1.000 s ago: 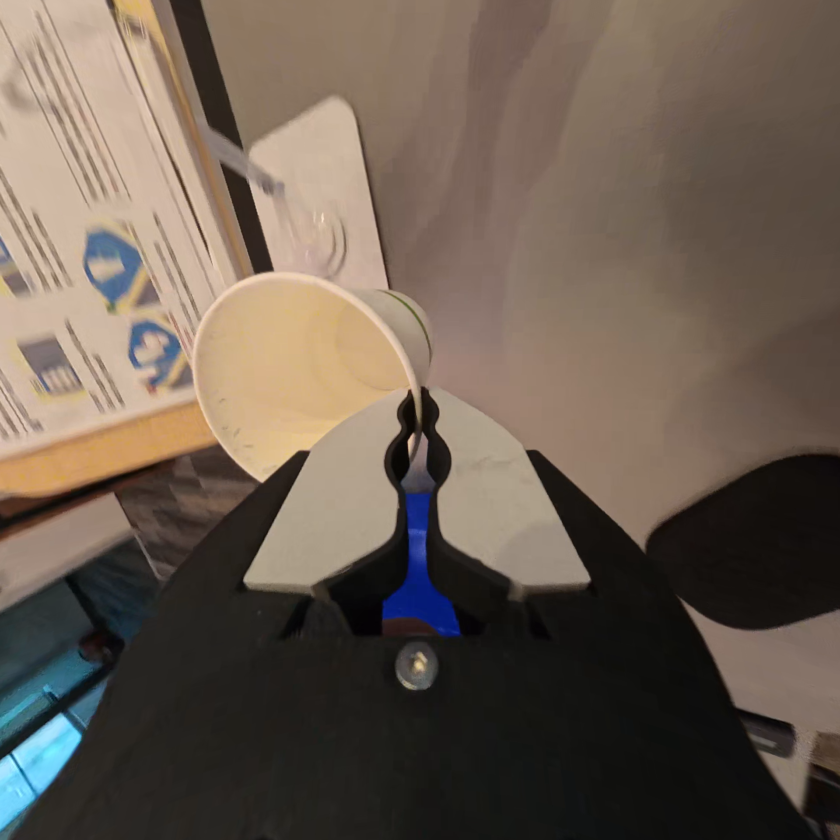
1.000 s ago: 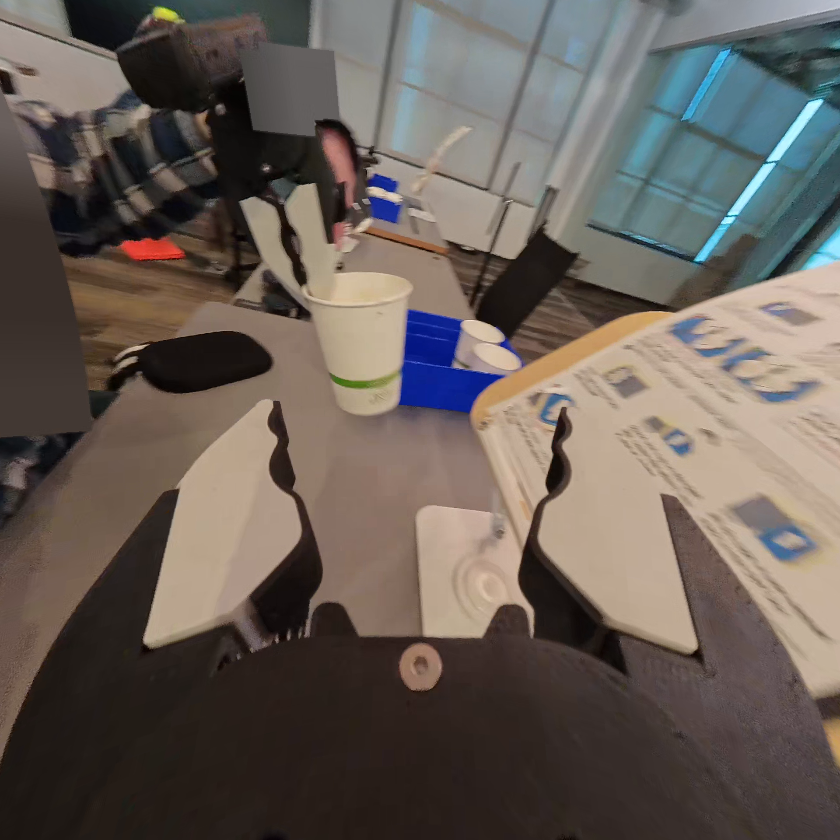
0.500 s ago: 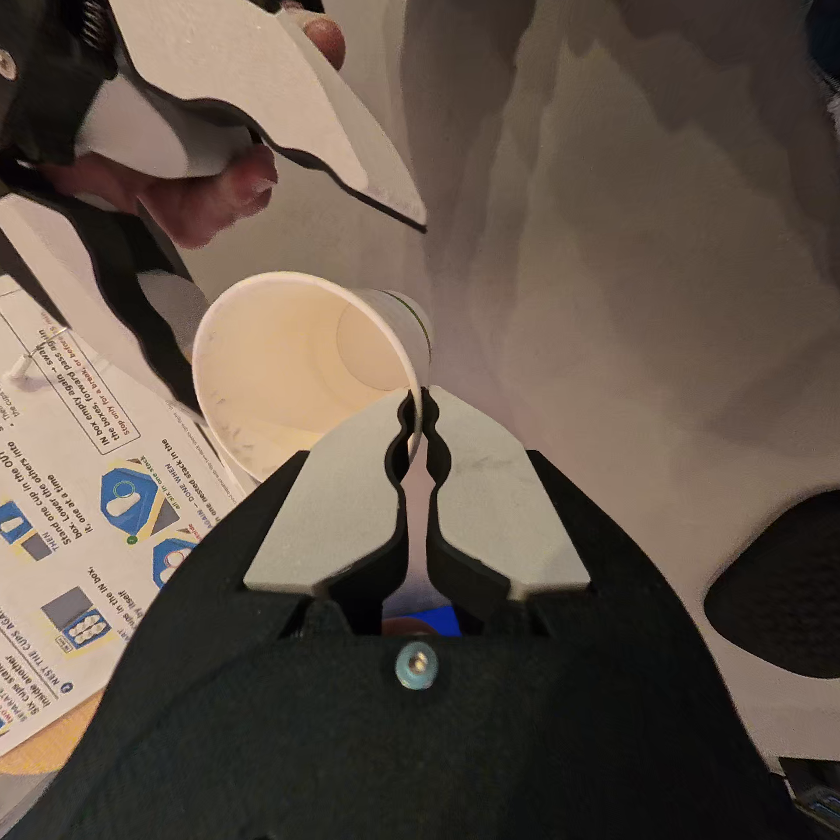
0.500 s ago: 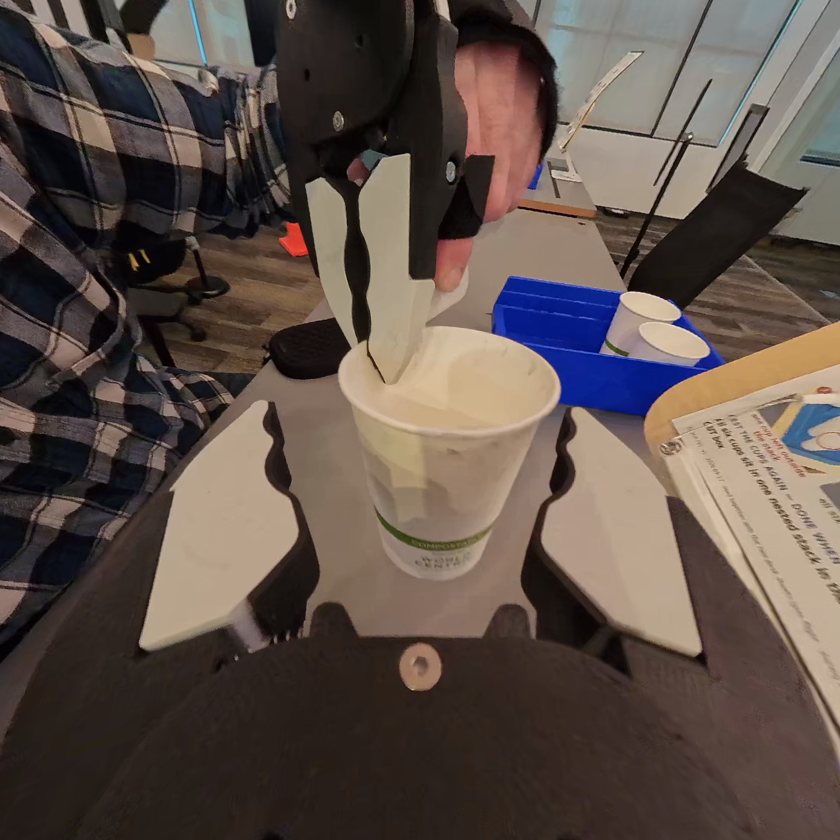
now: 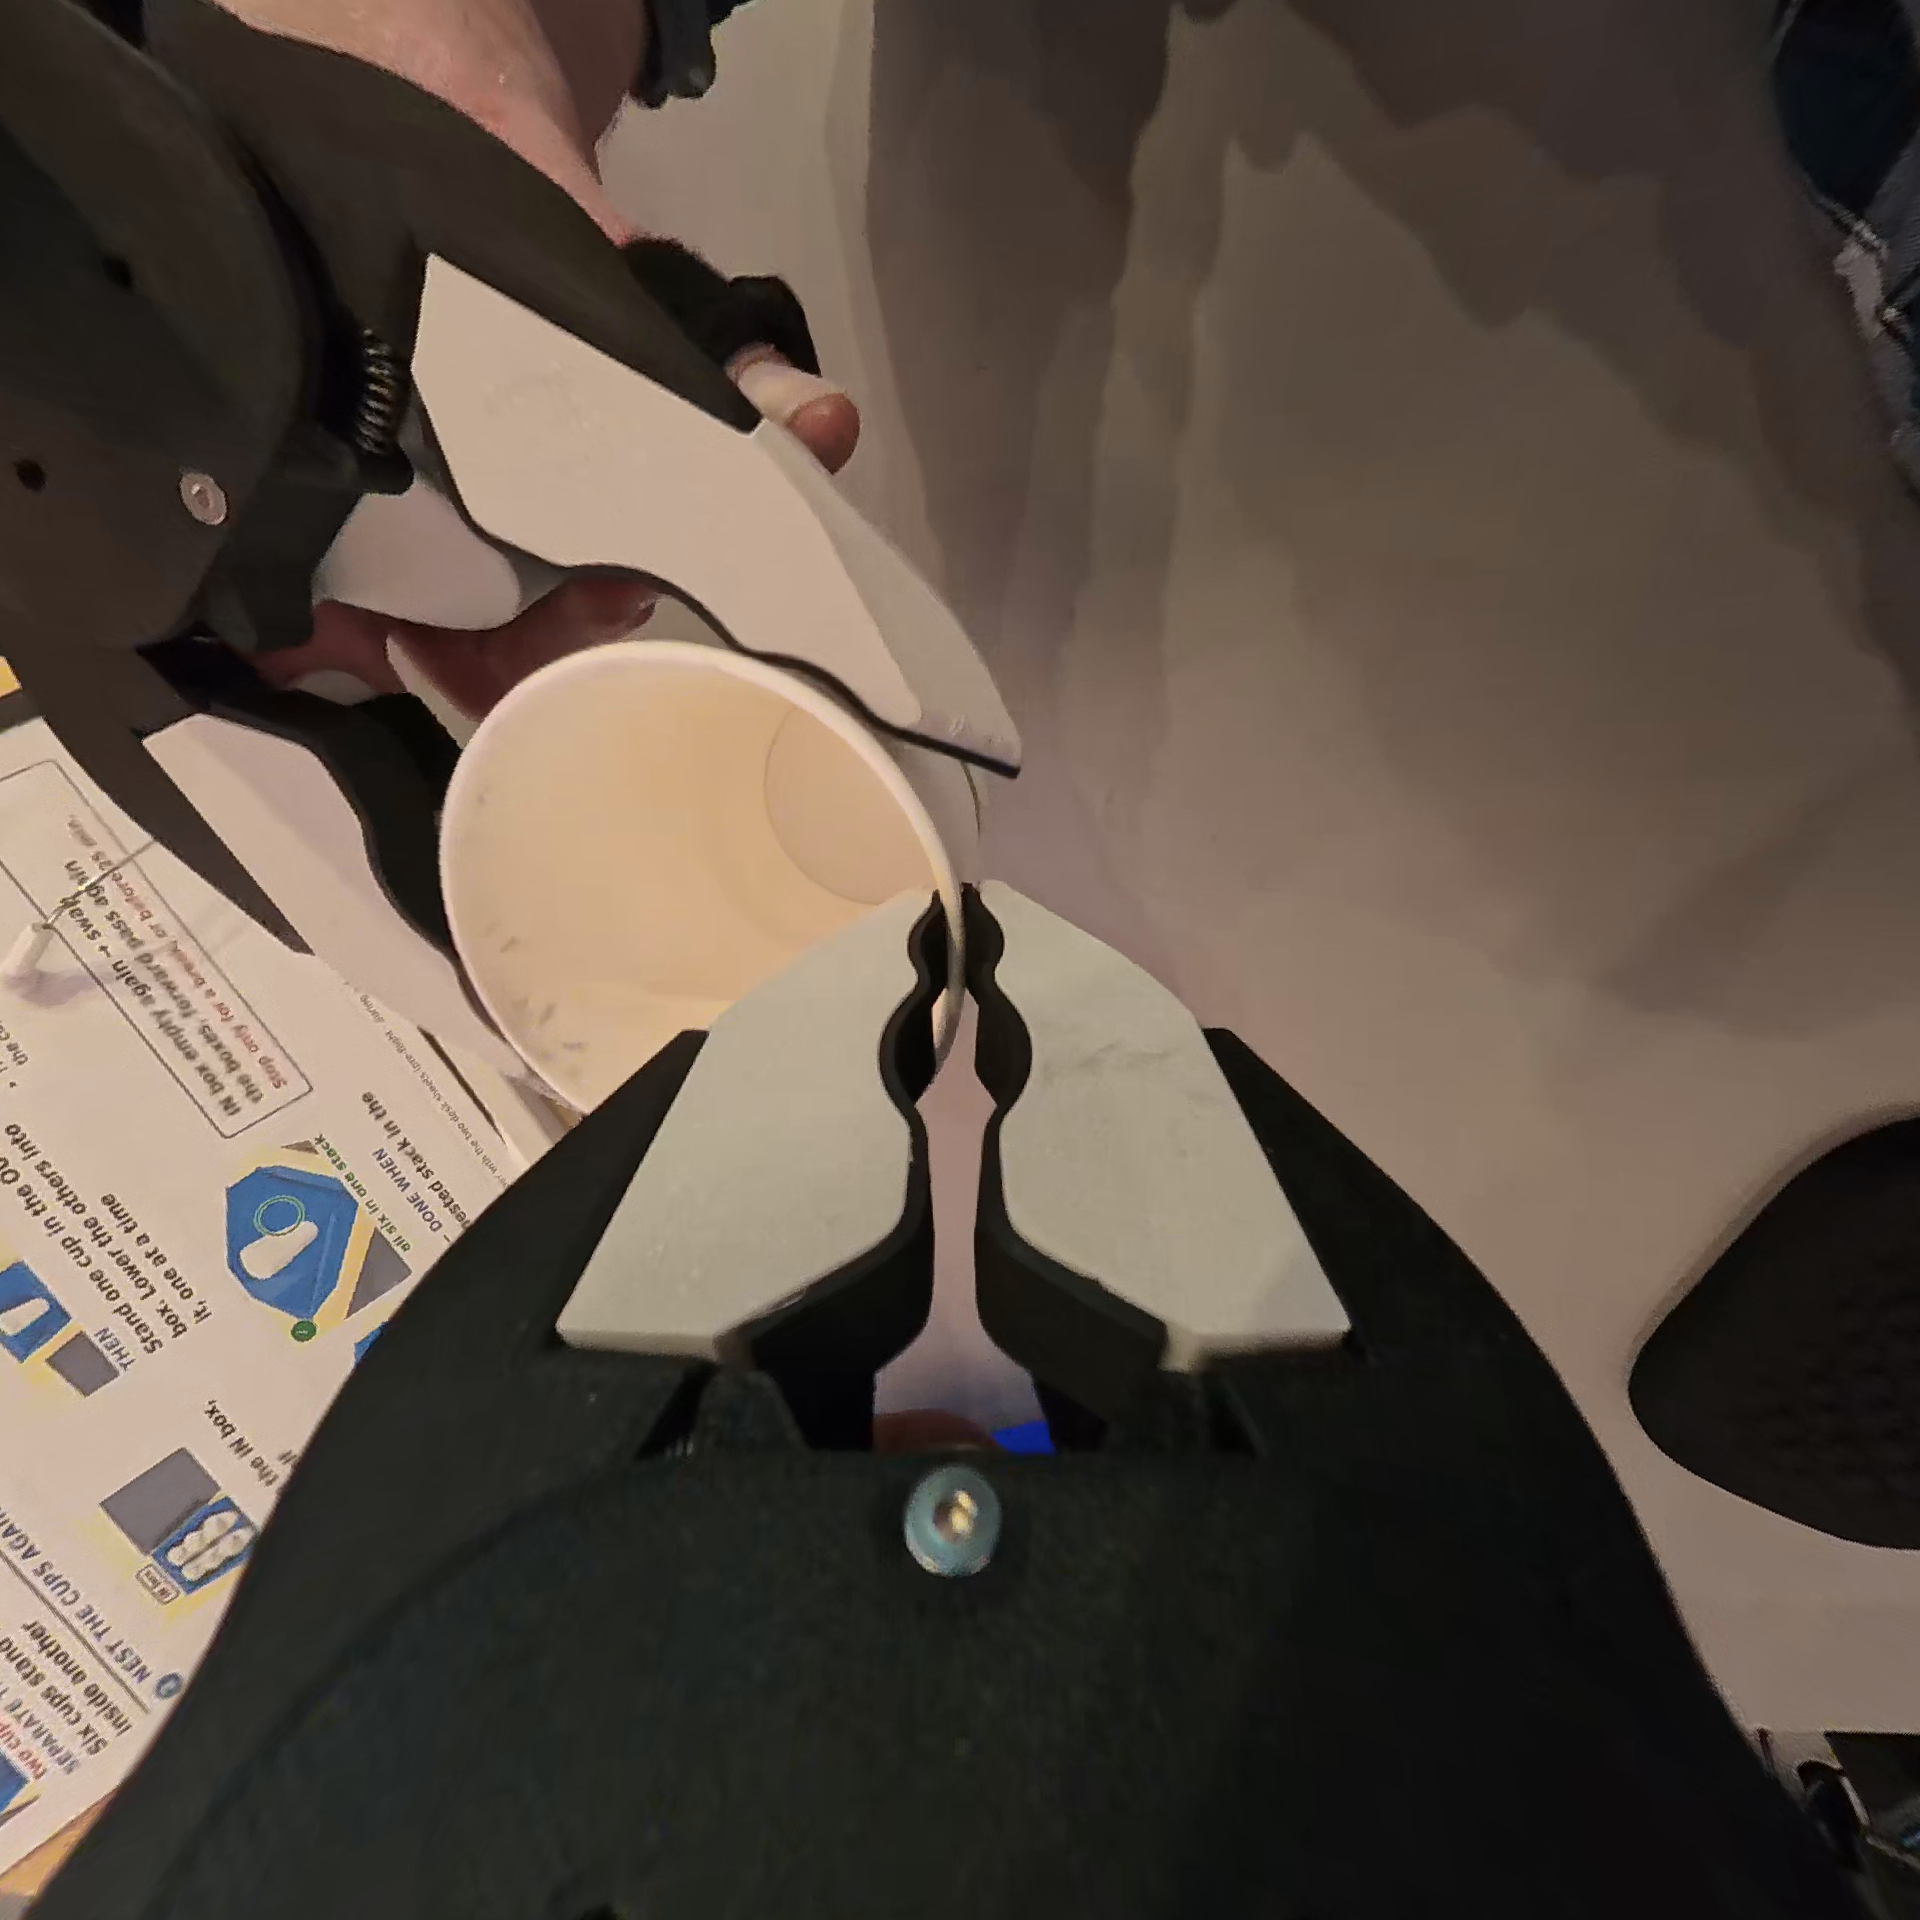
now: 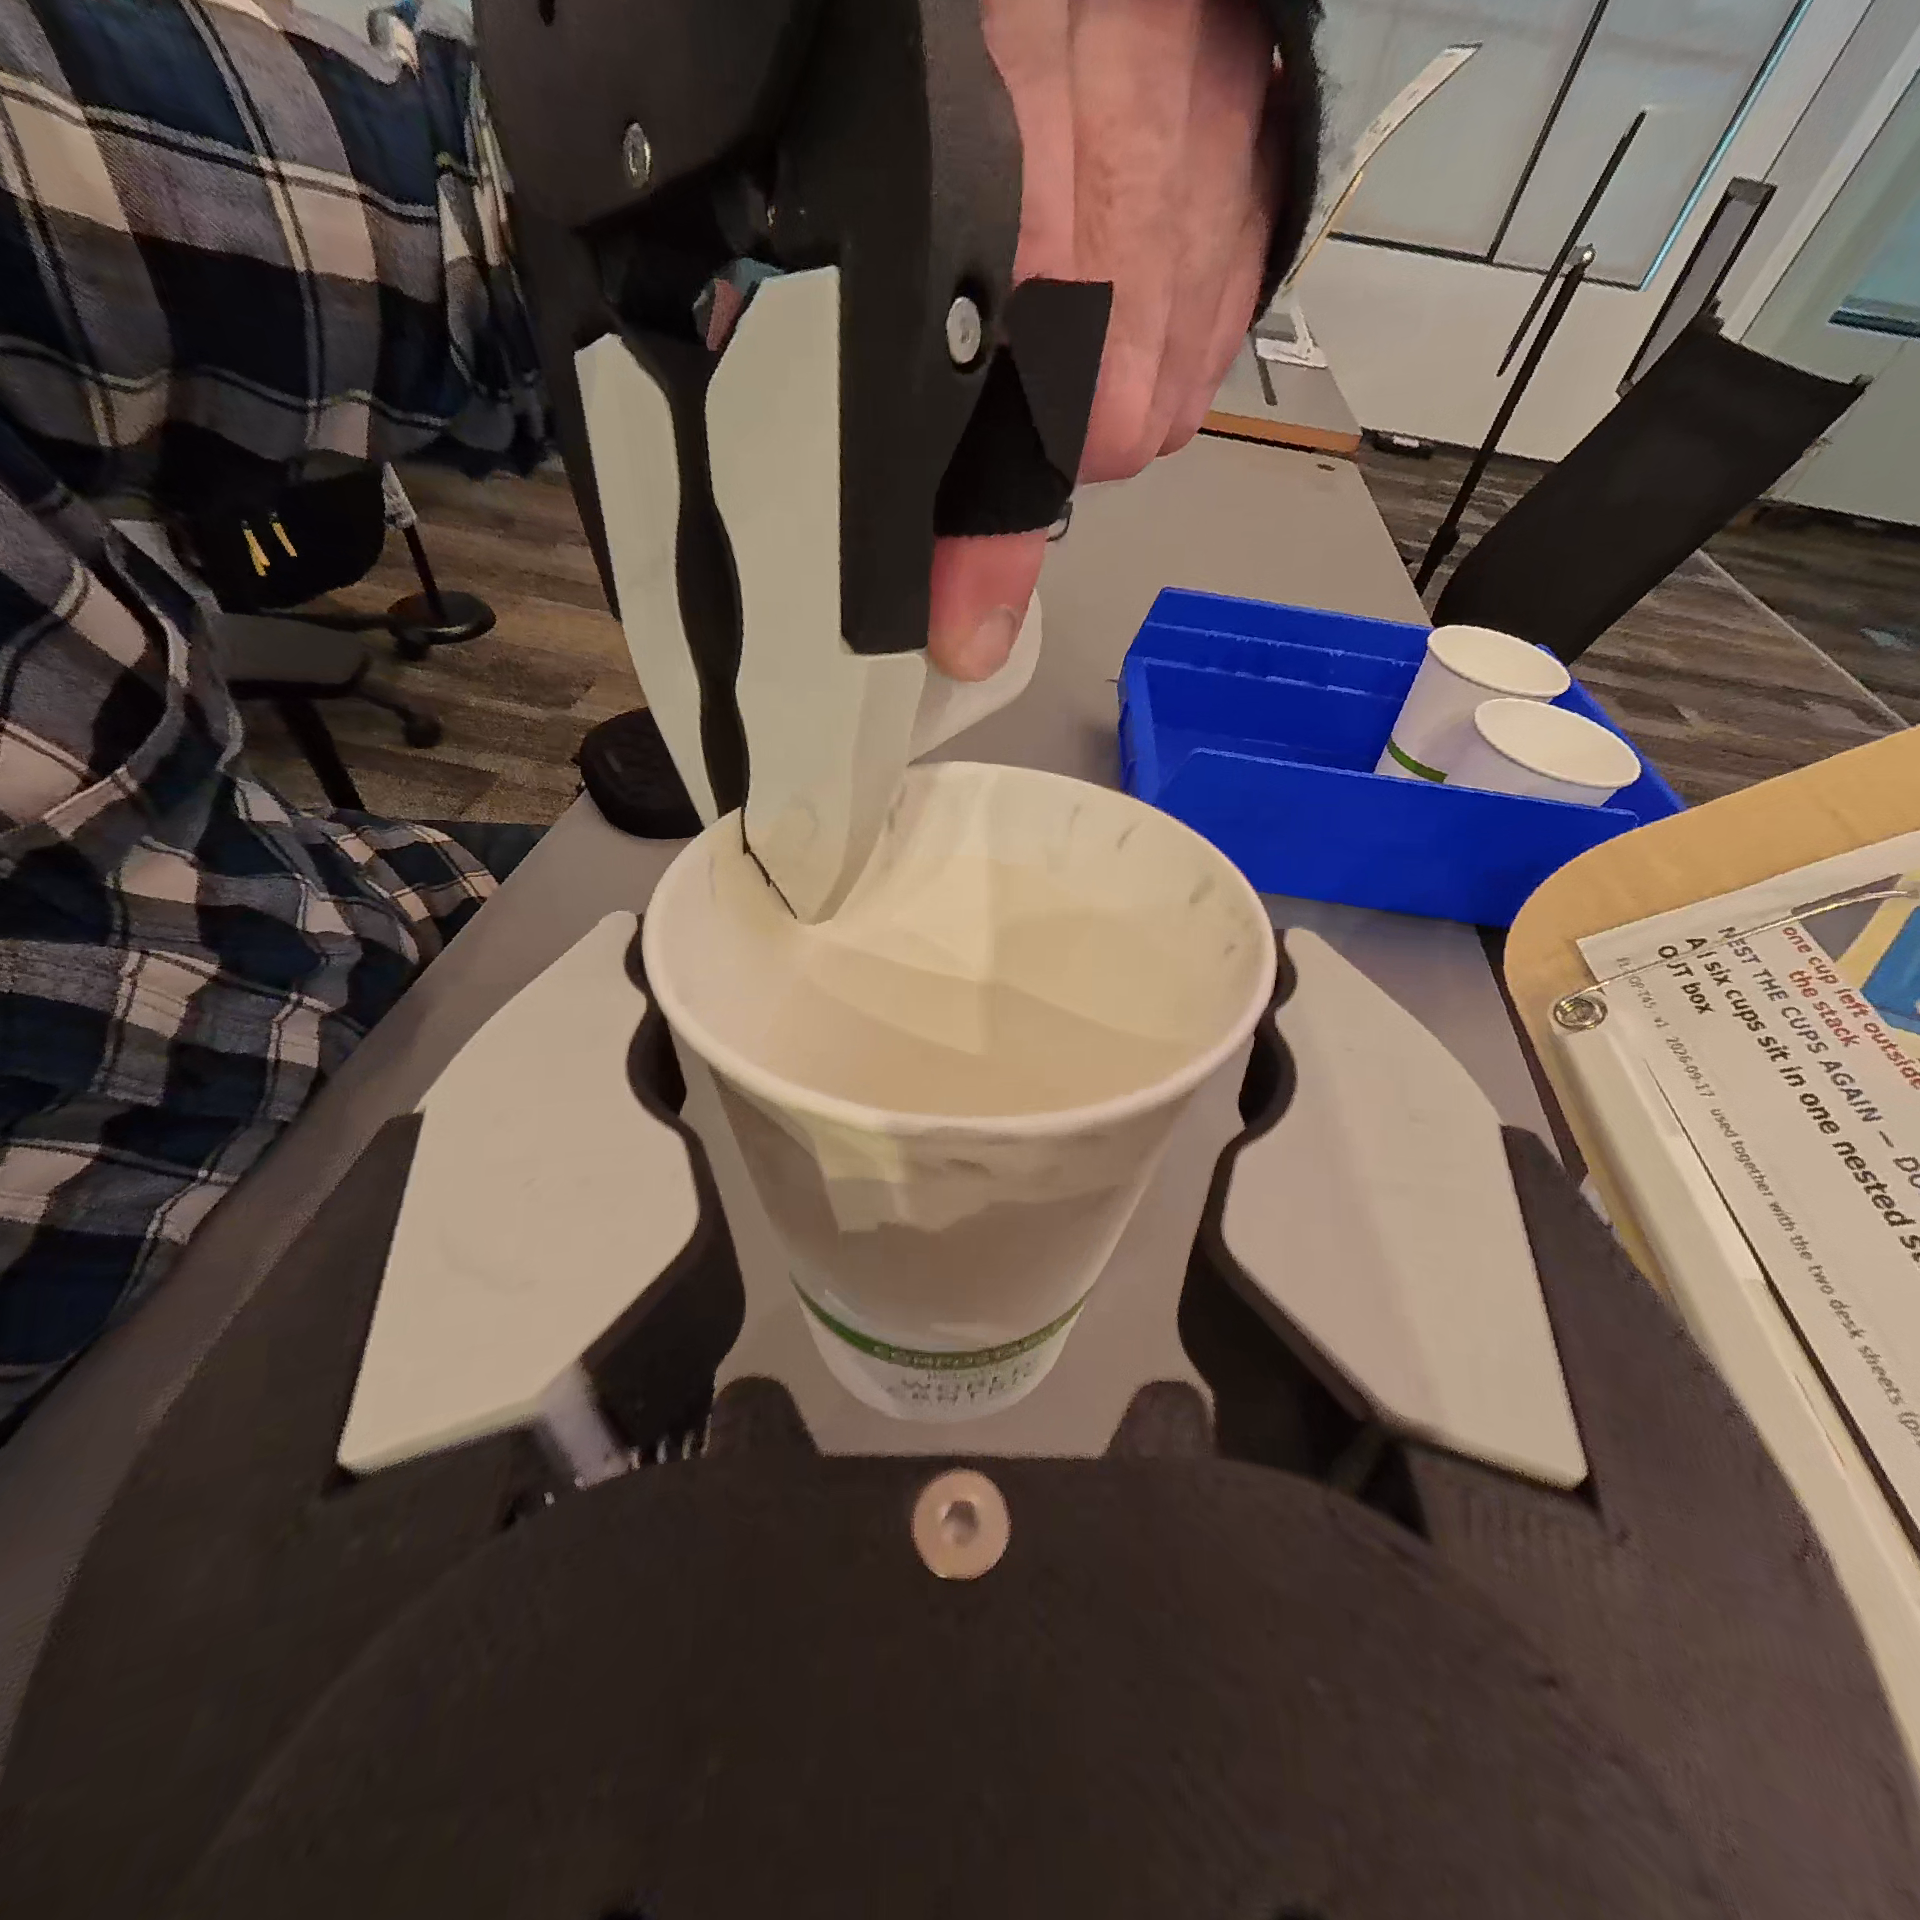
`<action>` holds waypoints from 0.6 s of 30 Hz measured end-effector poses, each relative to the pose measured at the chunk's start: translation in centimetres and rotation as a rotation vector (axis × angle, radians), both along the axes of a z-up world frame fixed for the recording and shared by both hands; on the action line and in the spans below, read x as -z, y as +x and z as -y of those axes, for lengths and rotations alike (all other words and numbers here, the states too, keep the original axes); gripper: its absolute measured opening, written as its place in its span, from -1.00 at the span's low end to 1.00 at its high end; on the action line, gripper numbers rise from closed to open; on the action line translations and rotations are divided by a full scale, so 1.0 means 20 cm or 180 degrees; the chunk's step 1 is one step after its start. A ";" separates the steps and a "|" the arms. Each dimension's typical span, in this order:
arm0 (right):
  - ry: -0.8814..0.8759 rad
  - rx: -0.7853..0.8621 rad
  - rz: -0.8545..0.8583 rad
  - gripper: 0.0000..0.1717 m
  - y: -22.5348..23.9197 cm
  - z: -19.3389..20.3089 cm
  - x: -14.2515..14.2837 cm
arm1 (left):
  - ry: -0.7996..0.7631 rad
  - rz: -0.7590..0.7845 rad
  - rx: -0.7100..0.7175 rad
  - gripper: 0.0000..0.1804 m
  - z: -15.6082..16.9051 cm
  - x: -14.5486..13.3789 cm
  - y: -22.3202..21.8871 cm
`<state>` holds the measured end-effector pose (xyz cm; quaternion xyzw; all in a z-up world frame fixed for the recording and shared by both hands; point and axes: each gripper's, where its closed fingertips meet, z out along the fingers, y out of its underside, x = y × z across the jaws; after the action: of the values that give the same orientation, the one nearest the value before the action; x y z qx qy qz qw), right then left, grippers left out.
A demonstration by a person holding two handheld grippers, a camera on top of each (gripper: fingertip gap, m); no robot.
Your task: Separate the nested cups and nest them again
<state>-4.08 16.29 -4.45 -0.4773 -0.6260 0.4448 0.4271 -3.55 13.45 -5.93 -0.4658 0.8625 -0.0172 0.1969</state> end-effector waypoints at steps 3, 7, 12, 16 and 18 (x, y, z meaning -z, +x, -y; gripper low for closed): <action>0.0008 0.0008 0.0041 0.28 0.00 0.00 0.01 | 0.0080 -0.0019 -0.0007 -0.98 -0.01 -0.01 0.00; 0.0075 -0.0013 0.0089 0.32 0.00 0.01 0.02 | 0.0111 -0.0009 -0.0007 -0.98 -0.01 -0.02 0.01; 0.0090 0.0032 -0.0009 0.22 0.00 0.00 -0.01 | 0.0114 -0.0016 -0.0009 -0.98 -0.01 -0.02 0.01; 0.0082 0.0031 -0.0068 0.19 0.00 0.00 -0.02 | 0.0114 -0.0006 -0.0020 -0.98 -0.01 -0.03 0.01; 0.0135 0.0053 -0.0034 0.15 0.00 -0.01 -0.01 | 0.0114 -0.0036 -0.0060 -0.98 -0.01 -0.02 0.01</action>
<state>-4.04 16.48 -4.23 -0.4710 -0.6290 0.4305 0.4442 -3.35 13.73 -5.59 -0.4705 0.8593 0.0027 0.2005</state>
